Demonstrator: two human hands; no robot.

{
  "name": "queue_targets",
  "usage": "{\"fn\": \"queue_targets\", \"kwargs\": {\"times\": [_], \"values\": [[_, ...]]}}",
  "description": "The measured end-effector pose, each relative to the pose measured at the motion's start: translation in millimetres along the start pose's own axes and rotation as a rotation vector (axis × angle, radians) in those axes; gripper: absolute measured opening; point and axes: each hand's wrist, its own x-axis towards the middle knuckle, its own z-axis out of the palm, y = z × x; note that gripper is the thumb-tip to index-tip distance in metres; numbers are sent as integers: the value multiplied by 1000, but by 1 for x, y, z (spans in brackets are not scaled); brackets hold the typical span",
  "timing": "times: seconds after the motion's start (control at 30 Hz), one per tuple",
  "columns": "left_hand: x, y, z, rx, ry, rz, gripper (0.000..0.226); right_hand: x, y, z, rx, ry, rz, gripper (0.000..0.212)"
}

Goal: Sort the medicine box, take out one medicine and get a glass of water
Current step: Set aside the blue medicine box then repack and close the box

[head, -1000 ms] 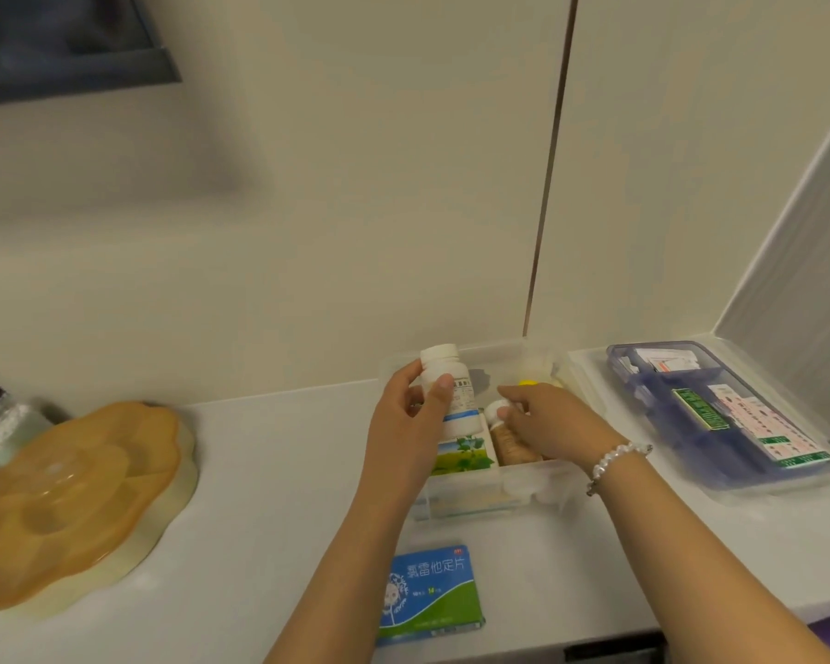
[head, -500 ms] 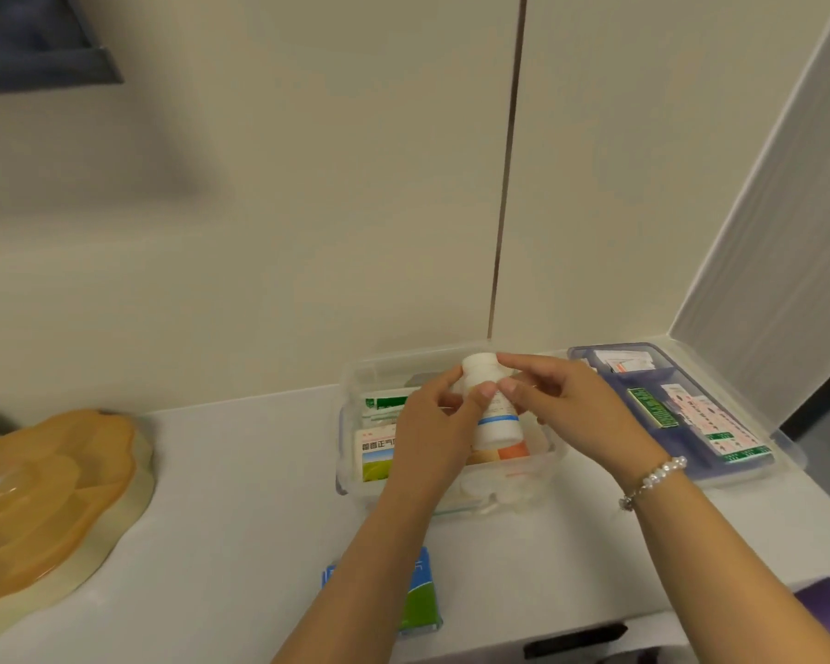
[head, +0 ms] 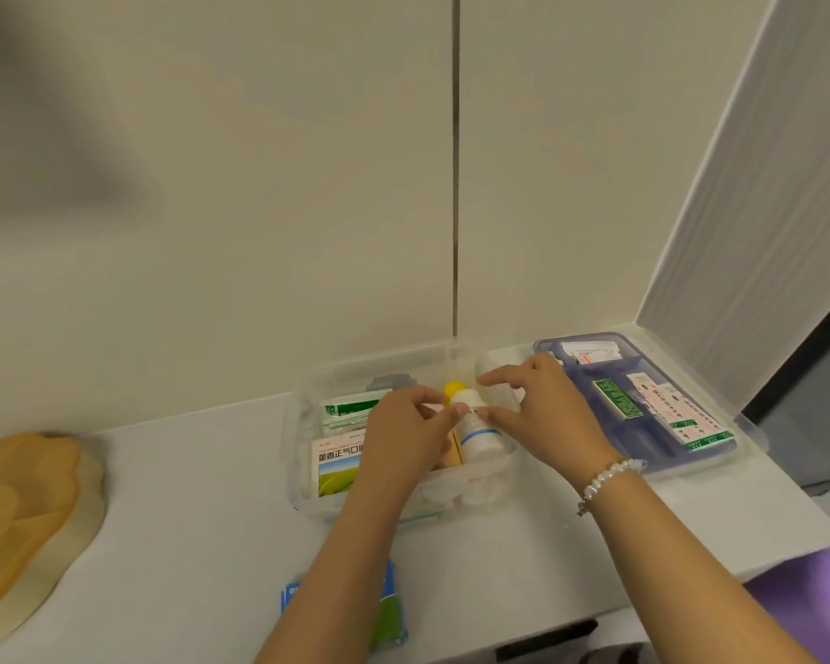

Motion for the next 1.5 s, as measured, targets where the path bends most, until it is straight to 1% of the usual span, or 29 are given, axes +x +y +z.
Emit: {"fn": "queue_targets", "kwargs": {"times": [0.17,0.3,0.47,0.57,0.7,0.8,0.9,1.0,1.07,1.17,1.27,1.33,1.4,1.47,1.5], "values": [[3,-2,2,85,-30,48,19,1,3,4,23,-119,-4,27],[3,-6,2,182,-92,82,23,-1,3,2,89,-197,-22,29],[4,-8,2,170,-86,71,20,-2,3,1,141,-208,-31,29],[3,-7,1,132,-57,76,17,-4,2,1,182,-181,-21,31],[-2,-2,3,112,-18,127,13,-8,3,-9,308,-119,5,25],[-10,3,10,149,49,226,15,-14,10,-20,286,-83,-5,24],[-23,9,22,133,107,342,16,-24,21,-30,272,-29,17,23],[-36,15,38,87,174,473,18,-37,40,-41,253,103,61,18],[-42,22,52,42,181,507,17,-44,56,-49,224,175,103,16],[-48,31,77,-27,141,492,15,-54,84,-61,196,207,207,16],[-49,40,103,-34,79,453,16,-62,113,-67,158,147,333,21],[-45,45,121,-7,10,383,19,-64,127,-67,144,92,409,24],[-37,48,137,33,-34,290,25,-63,137,-63,151,52,459,33],[-28,47,151,49,-22,202,30,-60,142,-59,185,35,501,40],[-23,46,157,52,-10,154,32,-58,143,-57,208,31,515,40]]}}
